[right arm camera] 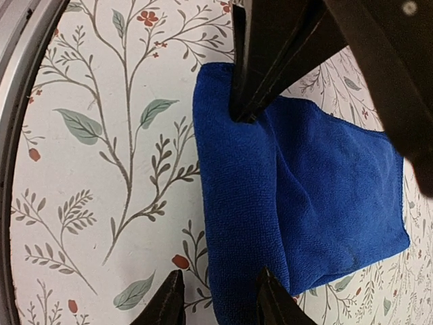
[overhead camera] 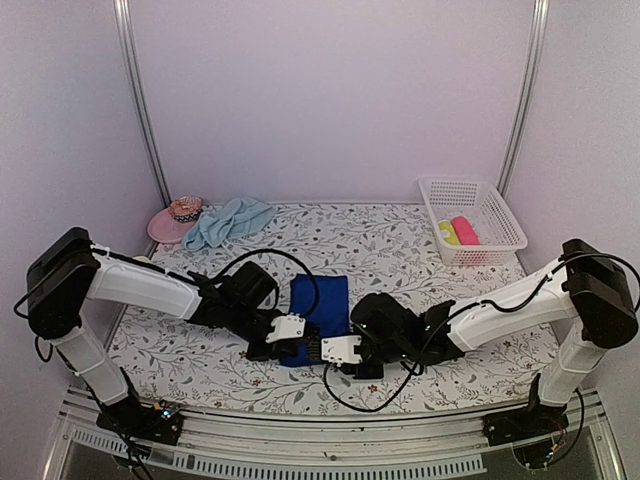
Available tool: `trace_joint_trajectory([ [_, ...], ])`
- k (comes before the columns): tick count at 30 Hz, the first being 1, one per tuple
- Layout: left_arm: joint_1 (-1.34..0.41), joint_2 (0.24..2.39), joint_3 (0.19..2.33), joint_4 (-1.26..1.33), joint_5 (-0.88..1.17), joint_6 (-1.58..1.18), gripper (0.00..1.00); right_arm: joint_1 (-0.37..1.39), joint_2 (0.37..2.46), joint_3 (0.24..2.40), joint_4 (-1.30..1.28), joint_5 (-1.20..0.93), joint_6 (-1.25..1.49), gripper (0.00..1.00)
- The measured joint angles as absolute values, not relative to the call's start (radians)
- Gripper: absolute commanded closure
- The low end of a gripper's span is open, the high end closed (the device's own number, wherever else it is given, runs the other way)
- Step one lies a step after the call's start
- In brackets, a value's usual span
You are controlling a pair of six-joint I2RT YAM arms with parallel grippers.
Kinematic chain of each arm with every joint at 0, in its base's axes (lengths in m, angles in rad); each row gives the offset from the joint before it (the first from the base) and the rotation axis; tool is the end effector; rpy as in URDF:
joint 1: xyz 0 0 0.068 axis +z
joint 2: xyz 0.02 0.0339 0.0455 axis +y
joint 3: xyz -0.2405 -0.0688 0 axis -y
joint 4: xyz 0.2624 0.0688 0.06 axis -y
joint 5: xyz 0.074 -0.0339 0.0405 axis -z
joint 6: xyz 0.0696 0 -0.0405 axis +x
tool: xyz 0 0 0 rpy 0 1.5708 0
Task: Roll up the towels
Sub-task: Roll the towel at the center of the board.
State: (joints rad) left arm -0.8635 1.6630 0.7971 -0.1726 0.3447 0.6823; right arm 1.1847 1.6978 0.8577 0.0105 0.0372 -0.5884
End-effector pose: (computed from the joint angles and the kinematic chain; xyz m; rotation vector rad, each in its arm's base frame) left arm 0.1957 -0.2651 0.0718 1.9016 1.7732 -0.5143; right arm 0.1407 0.3392 0.0908 -1.8585 1.5385 0.2325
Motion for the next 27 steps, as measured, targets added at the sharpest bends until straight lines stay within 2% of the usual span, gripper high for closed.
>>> trace_joint_trajectory([
  [8,-0.849,1.663,0.801,-0.183,0.358,0.68,1.0,1.188,1.752,0.889,0.023,0.109,-0.609,0.62],
  [18,-0.834,1.674,0.815,-0.201,0.376,0.68,1.0,1.191,1.799,0.912,0.016,0.129,-0.627,0.56],
  [24,-0.824,1.686,0.828,-0.212,0.39,0.68,1.0,1.191,1.824,0.932,0.008,0.149,-0.63,0.57],
  [27,-0.815,1.689,0.835,-0.223,0.398,0.68,1.0,1.191,1.841,0.947,0.006,0.164,-0.631,0.61],
])
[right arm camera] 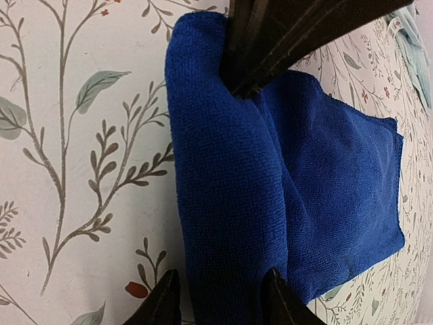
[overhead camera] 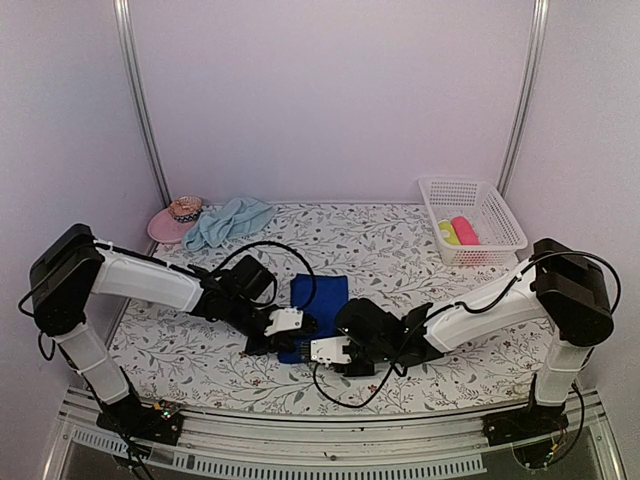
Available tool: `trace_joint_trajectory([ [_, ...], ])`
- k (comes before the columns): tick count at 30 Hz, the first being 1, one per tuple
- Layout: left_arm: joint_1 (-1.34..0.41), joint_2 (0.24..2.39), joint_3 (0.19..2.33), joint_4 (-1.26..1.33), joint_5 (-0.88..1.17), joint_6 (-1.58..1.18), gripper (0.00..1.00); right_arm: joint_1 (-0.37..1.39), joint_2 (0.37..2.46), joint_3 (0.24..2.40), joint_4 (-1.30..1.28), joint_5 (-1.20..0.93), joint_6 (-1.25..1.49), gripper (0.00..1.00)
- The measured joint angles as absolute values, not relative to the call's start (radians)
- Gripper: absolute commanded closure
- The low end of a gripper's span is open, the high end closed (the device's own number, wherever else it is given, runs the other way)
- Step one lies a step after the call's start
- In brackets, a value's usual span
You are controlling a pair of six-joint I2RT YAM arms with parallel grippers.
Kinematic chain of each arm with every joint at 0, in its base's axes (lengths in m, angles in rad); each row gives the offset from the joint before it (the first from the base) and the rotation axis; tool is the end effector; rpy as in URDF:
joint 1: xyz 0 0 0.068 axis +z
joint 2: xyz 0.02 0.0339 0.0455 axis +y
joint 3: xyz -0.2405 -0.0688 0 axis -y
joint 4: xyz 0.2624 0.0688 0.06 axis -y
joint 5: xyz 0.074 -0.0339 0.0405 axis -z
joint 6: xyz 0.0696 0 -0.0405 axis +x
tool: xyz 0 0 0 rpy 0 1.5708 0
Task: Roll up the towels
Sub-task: Roll the towel at the center of the board.
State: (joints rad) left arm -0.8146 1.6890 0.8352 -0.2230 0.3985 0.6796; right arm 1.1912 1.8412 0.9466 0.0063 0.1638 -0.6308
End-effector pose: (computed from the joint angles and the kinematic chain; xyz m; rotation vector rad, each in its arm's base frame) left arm 0.2078 -0.2597 0.0723 1.8783 1.8317 -0.5724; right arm 0.1533 0.3536 0.0674 -1.8861 1.5533 0.0472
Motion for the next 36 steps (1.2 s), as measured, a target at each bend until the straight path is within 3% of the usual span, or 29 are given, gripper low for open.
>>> trace_joint_trajectory([
  [6,-0.796,1.689,0.839,-0.232,0.404,0.682,0.89,1.191,1.862,0.967,0.001,0.201,-0.628,0.79],
  [14,-0.76,1.657,0.834,-0.234,0.394,0.686,0.42,1.19,1.863,0.991,-0.038,0.194,-0.612,0.87],
  [17,-0.745,1.573,0.788,-0.193,0.378,0.686,0.32,1.184,1.863,1.012,-0.076,0.168,-0.592,0.87],
  [27,-0.741,1.288,0.511,0.102,0.321,0.774,0.29,1.125,1.868,1.089,-0.22,0.009,-0.481,0.86],
  [36,-0.834,1.267,0.393,0.263,0.222,0.865,0.33,1.045,1.89,1.153,-0.322,-0.177,-0.383,0.83],
])
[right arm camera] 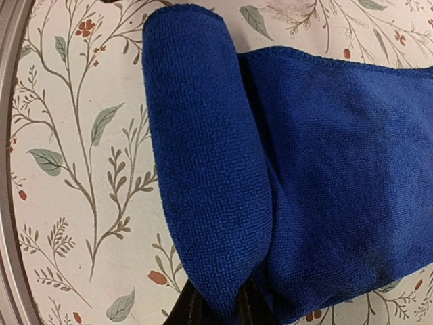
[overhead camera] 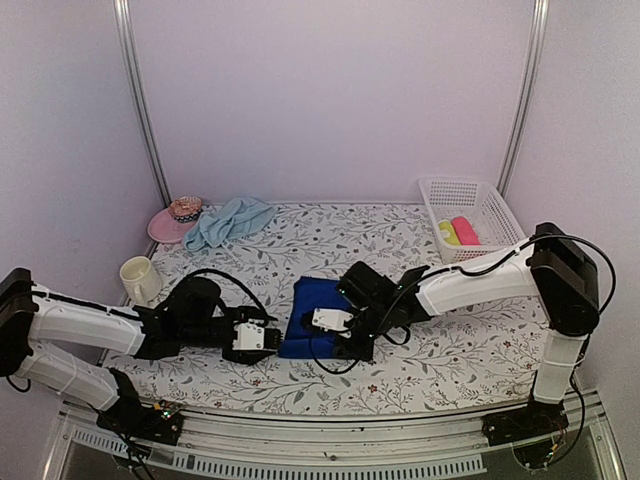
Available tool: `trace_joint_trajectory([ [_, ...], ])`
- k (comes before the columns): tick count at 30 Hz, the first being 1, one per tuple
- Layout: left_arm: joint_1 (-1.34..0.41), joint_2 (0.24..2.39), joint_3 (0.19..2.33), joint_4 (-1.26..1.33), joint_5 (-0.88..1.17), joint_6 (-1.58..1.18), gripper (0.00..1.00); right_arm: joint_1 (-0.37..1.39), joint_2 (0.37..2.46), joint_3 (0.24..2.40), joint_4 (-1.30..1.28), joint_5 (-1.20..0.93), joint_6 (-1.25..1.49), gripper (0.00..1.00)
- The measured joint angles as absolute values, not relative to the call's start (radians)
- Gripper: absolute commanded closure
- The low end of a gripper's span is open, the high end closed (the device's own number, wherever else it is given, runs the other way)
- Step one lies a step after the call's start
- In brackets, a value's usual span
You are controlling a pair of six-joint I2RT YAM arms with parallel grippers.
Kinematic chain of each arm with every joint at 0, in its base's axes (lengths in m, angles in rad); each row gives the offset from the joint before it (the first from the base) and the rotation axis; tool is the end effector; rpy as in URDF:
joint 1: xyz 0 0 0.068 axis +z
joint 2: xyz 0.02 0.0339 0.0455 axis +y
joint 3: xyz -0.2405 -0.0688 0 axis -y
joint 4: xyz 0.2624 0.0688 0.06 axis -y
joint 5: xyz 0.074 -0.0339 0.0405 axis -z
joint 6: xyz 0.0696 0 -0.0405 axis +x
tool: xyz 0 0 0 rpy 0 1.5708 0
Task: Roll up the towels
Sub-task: Roll the towel at the center of the board.
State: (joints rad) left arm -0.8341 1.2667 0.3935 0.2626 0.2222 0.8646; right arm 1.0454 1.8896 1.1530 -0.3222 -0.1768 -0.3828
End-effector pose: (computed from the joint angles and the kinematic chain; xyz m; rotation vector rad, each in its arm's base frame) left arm 0.1759 -0.2168 0.0991 1.7121 1.3381 -0.2247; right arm 0.1900 0.3521 0.0858 -1.8011 1.9832 0.4525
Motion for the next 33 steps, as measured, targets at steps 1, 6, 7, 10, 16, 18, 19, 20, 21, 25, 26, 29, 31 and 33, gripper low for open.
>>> trace_joint_trajectory([
  [1,-0.846,1.267,0.385,0.282,0.212,0.872,0.35,1.037,1.892,1.158,-0.33,-0.196,-0.375,0.83],
  [6,-0.881,1.267,0.355,0.358,0.184,0.9,0.46,0.991,1.914,1.184,-0.363,-0.29,-0.337,0.82],
  [7,-0.888,1.267,0.351,0.372,0.178,0.906,0.47,0.982,1.919,1.188,-0.368,-0.31,-0.331,0.82],
  [10,-0.908,1.269,0.339,0.411,0.166,0.925,0.51,0.956,1.938,1.212,-0.393,-0.363,-0.317,0.82],
  [16,-0.945,1.298,0.329,0.467,0.147,0.961,0.53,0.918,1.974,1.267,-0.451,-0.432,-0.299,0.82],
  [18,-0.961,1.312,0.322,0.486,0.14,0.978,0.53,0.912,1.992,1.292,-0.473,-0.448,-0.297,0.82],
  [19,-0.971,1.32,0.317,0.496,0.134,0.989,0.53,0.909,2.0,1.303,-0.484,-0.456,-0.297,0.82],
  [20,-0.975,1.33,0.312,0.505,0.126,1.0,0.54,0.907,2.009,1.316,-0.496,-0.463,-0.296,0.82],
  [21,-0.987,1.34,0.309,0.51,0.12,1.011,0.54,0.904,2.016,1.325,-0.506,-0.471,-0.295,0.82],
  [25,-1.01,1.393,0.297,0.553,0.089,1.048,0.55,0.891,2.034,1.351,-0.535,-0.496,-0.291,0.82],
  [26,-1.016,1.412,0.294,0.566,0.077,1.058,0.55,0.885,2.038,1.356,-0.54,-0.505,-0.287,0.82],
  [29,-1.026,1.46,0.29,0.606,0.042,1.077,0.55,0.87,2.047,1.362,-0.548,-0.522,-0.282,0.82],
  [31,-1.032,1.488,0.29,0.634,0.021,1.083,0.55,0.863,2.049,1.365,-0.553,-0.532,-0.28,0.82],
  [33,-1.037,1.521,0.29,0.67,-0.004,1.086,0.55,0.86,2.05,1.367,-0.558,-0.537,-0.28,0.82],
])
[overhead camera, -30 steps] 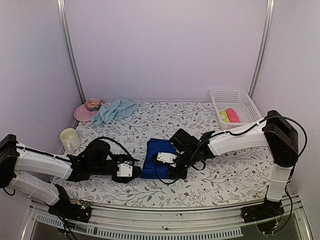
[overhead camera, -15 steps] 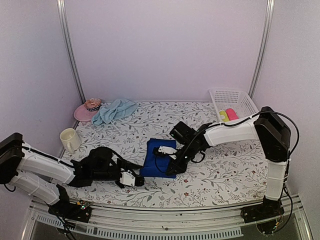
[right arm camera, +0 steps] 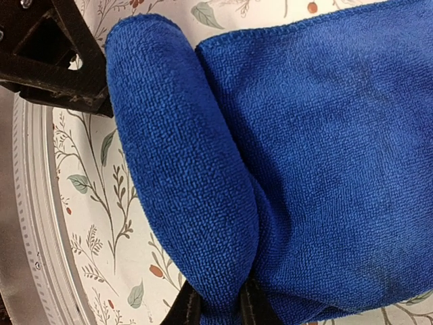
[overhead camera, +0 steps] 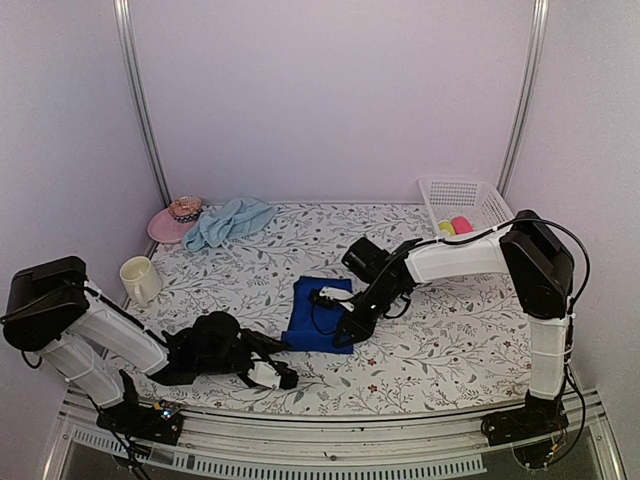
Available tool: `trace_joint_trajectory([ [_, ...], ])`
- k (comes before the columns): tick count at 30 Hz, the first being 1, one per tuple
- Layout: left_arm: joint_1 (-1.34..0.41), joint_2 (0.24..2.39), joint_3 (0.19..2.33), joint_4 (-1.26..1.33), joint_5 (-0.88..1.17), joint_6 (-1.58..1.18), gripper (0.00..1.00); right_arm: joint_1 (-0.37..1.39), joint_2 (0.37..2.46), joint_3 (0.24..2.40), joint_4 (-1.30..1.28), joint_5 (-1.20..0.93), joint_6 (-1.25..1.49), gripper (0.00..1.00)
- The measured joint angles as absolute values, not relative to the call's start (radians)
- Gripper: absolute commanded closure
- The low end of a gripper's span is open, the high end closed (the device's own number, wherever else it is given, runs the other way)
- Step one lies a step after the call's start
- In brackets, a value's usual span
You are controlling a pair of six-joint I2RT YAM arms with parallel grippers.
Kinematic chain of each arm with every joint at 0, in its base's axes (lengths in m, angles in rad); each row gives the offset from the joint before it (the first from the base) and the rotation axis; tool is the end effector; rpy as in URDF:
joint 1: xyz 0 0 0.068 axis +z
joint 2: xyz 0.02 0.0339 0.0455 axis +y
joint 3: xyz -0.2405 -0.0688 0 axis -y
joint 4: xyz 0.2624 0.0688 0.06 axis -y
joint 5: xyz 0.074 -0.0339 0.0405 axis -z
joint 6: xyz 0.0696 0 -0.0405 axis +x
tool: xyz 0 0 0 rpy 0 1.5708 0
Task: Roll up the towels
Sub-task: Roll the towel at the center of the board.
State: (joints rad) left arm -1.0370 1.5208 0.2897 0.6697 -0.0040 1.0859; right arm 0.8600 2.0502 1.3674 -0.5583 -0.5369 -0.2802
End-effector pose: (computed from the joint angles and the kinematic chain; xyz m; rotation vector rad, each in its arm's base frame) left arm 0.1394 -0.2353 0.0498 1.8605 1.0418 0.0331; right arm 0.2442 0.3382 0.0813 -1.6481 2.3290 0.8869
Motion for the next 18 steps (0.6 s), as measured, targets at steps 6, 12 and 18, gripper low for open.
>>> trace_joint_trajectory([
  [6,-1.041,1.6,0.29,0.772,-0.07,1.1,0.52,0.858,2.054,1.373,-0.566,-0.545,-0.282,0.82],
  [12,-1.041,1.626,0.29,0.844,-0.101,1.103,0.5,0.854,2.069,1.39,-0.581,-0.557,-0.286,0.82],
  [18,-1.041,1.631,0.279,0.923,-0.106,1.104,0.49,0.852,2.076,1.401,-0.594,-0.562,-0.289,0.82],
])
